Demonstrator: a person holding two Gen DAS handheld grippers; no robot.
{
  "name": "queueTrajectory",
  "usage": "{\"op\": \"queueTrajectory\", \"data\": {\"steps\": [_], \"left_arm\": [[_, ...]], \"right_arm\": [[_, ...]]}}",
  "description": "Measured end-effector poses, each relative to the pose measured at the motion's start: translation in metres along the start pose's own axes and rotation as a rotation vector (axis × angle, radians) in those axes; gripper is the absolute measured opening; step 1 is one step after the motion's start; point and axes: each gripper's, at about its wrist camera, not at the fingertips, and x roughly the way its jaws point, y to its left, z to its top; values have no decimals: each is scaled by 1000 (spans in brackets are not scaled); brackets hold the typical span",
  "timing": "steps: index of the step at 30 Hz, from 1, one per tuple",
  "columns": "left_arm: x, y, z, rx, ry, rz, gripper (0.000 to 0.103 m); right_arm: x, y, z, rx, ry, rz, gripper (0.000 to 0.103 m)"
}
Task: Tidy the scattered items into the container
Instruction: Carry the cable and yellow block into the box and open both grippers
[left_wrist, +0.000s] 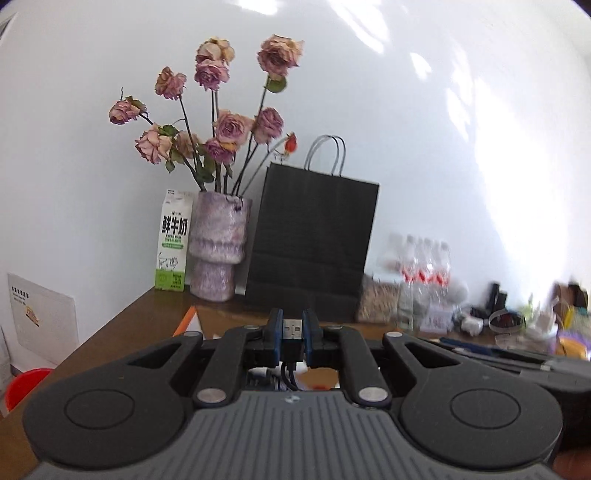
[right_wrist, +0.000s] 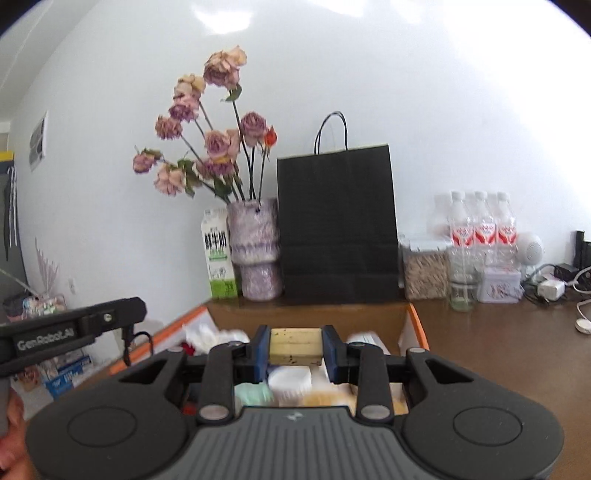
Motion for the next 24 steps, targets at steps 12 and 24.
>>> {"op": "queueTrajectory", "data": {"steps": [12, 24], "left_arm": [[66, 18, -26, -4, 78, 61, 12], [56, 6, -28, 55, 31, 62, 12]], "right_arm": [[57, -6, -10, 35, 29, -61, 29], [52, -1, -19, 14, 7, -64, 29]]}}
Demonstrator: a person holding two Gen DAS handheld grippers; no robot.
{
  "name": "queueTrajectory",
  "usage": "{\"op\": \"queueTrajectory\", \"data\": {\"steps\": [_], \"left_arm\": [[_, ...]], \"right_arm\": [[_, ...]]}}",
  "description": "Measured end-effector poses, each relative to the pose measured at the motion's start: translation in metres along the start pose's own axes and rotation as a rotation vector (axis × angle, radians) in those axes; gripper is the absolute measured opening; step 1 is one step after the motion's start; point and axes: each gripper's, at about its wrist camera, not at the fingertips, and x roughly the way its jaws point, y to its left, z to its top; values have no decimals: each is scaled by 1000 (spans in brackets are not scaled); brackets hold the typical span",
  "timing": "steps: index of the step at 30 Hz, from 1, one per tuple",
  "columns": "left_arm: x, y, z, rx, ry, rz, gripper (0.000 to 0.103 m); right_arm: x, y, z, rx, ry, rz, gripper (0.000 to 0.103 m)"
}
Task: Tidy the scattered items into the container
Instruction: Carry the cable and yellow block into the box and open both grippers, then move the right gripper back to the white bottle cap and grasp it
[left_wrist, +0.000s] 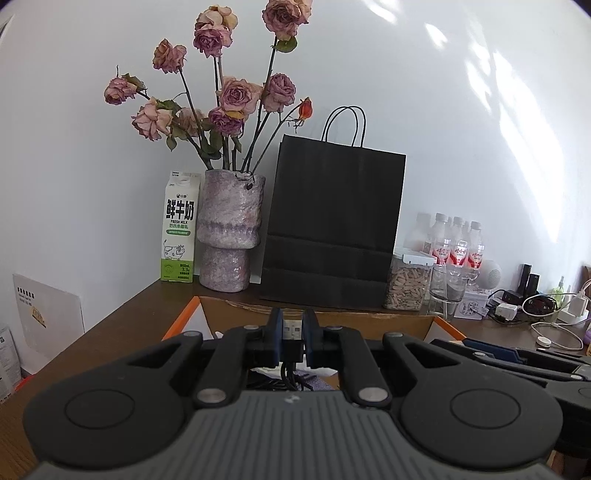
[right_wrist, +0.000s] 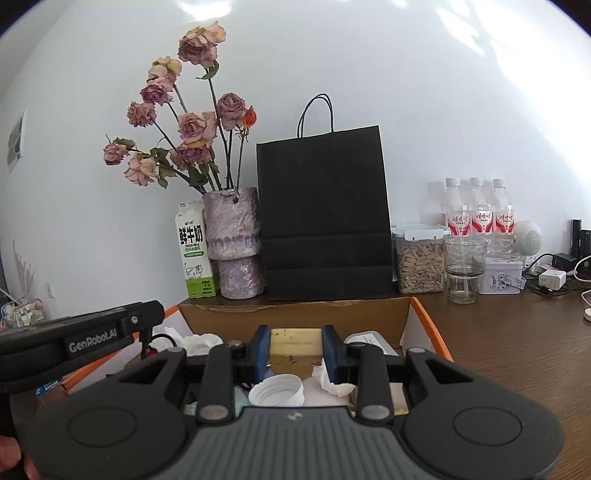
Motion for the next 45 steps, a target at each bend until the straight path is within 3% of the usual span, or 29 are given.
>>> {"op": "queueTrajectory", "data": {"steps": [2, 3, 4, 5, 7, 9, 32, 45], "left_arm": [[-3, -1, -1, 16, -30, 12, 18], [-5, -2, -2, 21, -46, 23, 43], [-8, -3, -2, 24, -64, 42, 91], [-11, -4, -1, 28, -96, 64, 103], [-18, -7, -2, 46, -166, 99, 103], [-20, -10, -2, 62, -186, 108, 103], [-21, -7, -12, 71, -151, 132, 103], [-31, 1, -25, 81, -121, 199, 103]], "right_arm": [[-1, 1, -1, -3, -8, -6, 42], [-1, 1, -3, -6, -9, -19, 75], [0, 3, -3, -11, -10, -42, 103], [-2, 5, -4, -19, -25, -63, 102], [-7, 7, -4, -41, -57, -85, 103], [-10, 7, -4, -38, -73, -85, 103], [-18, 6, -11, -51, -81, -98, 103], [-29, 11, -24, -121, -110, -107, 103]]}}
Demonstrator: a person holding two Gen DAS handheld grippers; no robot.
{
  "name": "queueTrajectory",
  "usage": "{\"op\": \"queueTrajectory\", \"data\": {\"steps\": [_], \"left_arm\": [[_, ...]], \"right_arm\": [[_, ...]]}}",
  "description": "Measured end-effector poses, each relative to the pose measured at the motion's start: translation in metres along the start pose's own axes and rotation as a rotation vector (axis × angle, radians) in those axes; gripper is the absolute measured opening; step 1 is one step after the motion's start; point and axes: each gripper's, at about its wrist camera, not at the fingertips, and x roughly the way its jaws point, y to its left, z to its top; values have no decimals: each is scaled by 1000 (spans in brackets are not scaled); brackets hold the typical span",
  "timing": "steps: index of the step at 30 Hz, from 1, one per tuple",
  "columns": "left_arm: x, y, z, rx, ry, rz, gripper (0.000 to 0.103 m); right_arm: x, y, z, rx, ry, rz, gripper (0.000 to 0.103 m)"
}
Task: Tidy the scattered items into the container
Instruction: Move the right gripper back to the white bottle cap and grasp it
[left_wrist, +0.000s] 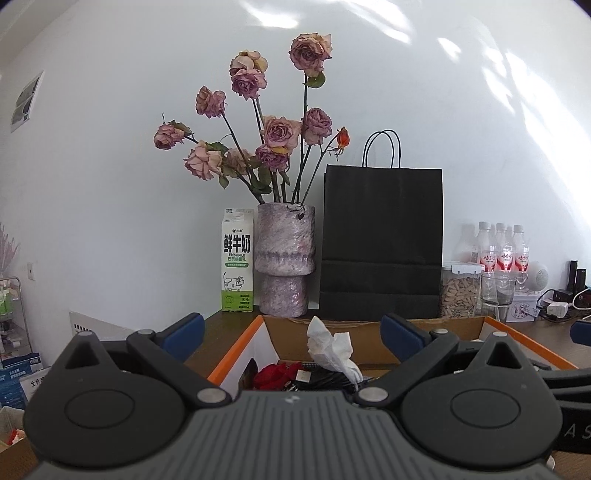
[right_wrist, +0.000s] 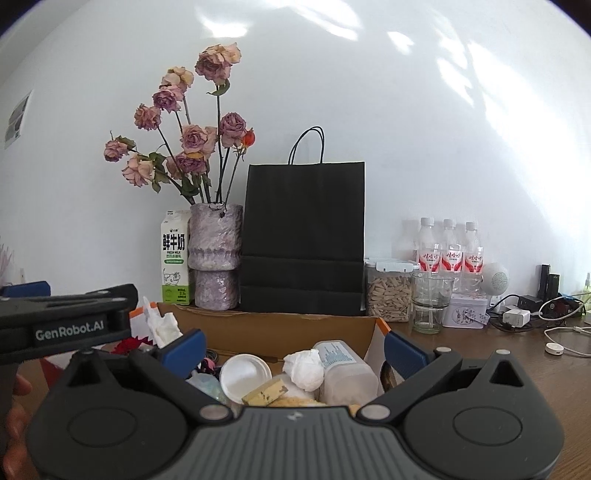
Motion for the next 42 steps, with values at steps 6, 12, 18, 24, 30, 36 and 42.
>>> {"op": "queueTrajectory", "data": {"steps": [6, 12, 18, 24, 30, 36, 42], "left_arm": [[-17, 4, -9, 39, 23, 8, 103], [-37, 6, -18, 78, 35, 21, 103], [-46, 19, -20, 50, 96, 29, 103], [-43, 24, -24, 71, 234, -15, 103], [-44, 22, -28, 94, 288, -29, 103], [-35, 23, -32, 92, 351, -31, 103], [-32, 26, -32, 78, 368, -32, 103]], "right_arm": [[-20, -7, -6, -3, -11, -16, 103], [-44, -15, -13, -10, -3, -28, 103], [-58, -23, -20, -14, 79, -40, 103], [-57, -31, -27, -17, 263, -19, 103], [-36, -40, -40, 37, 438, -15, 102], [-13, -34, -42, 39, 493, -13, 77], [-6, -28, -40, 35, 488, 43, 27]]}}
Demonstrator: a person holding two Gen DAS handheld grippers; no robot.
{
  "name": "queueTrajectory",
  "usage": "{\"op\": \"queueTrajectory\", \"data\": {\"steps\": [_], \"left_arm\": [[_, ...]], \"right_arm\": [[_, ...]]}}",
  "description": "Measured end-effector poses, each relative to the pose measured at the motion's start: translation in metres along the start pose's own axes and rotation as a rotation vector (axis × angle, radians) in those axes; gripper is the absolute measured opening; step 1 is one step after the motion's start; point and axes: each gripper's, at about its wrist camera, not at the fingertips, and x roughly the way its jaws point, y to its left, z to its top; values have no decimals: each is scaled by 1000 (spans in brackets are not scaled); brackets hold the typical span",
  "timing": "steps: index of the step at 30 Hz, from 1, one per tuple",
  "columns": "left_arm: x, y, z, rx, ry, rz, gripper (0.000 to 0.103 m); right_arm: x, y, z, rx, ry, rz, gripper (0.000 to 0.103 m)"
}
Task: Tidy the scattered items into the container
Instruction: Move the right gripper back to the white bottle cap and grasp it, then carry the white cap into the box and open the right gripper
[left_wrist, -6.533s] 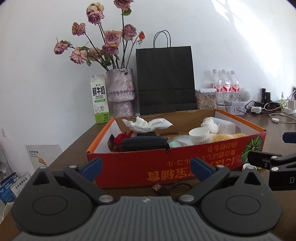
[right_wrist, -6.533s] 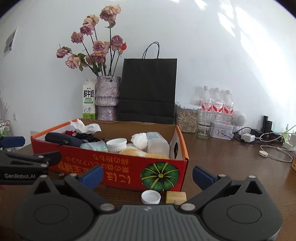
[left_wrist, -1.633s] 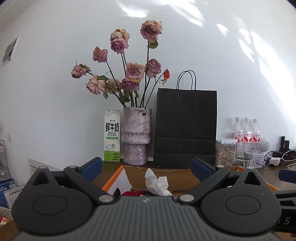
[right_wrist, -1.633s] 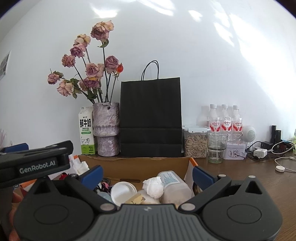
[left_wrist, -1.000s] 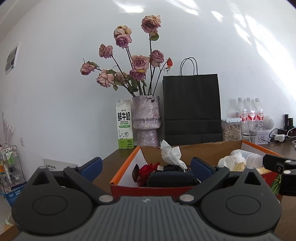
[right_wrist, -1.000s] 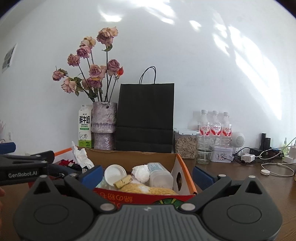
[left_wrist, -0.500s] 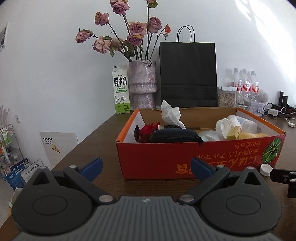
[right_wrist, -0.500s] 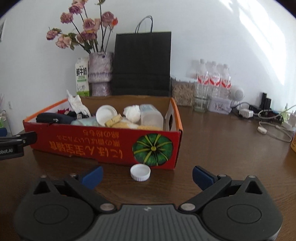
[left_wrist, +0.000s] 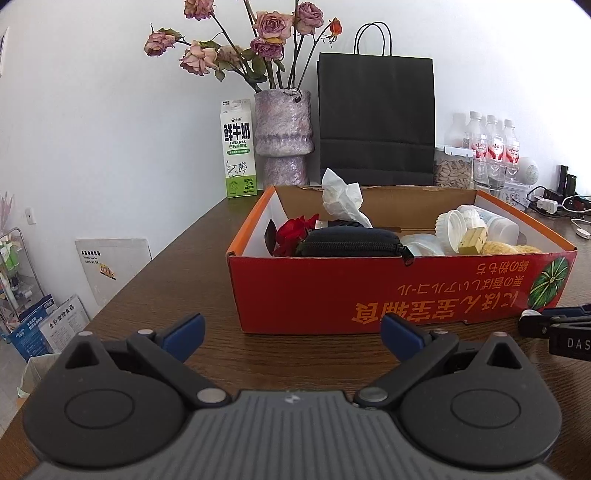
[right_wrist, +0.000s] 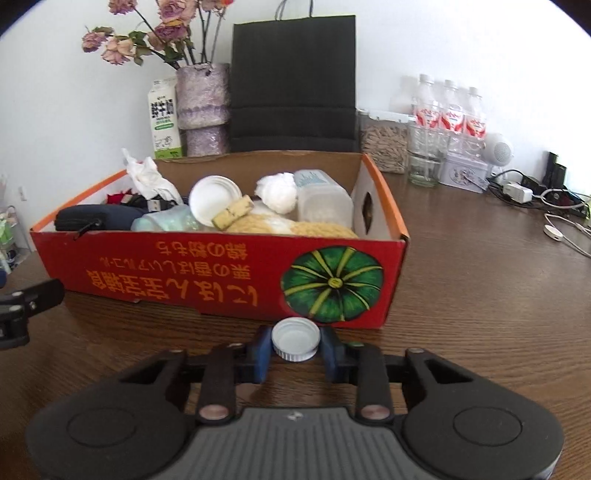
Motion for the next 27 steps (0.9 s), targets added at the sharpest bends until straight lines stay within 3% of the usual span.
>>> {"op": "queueTrajectory", "data": {"steps": [16, 27], "left_arm": [[-7, -10, 3, 61, -24, 15, 103], [-12, -8, 62, -44, -156, 3, 103]], "right_arm": [[-34, 10, 4, -13, -122, 70, 27], [-43, 24, 55, -6, -314, 79, 27]]}}
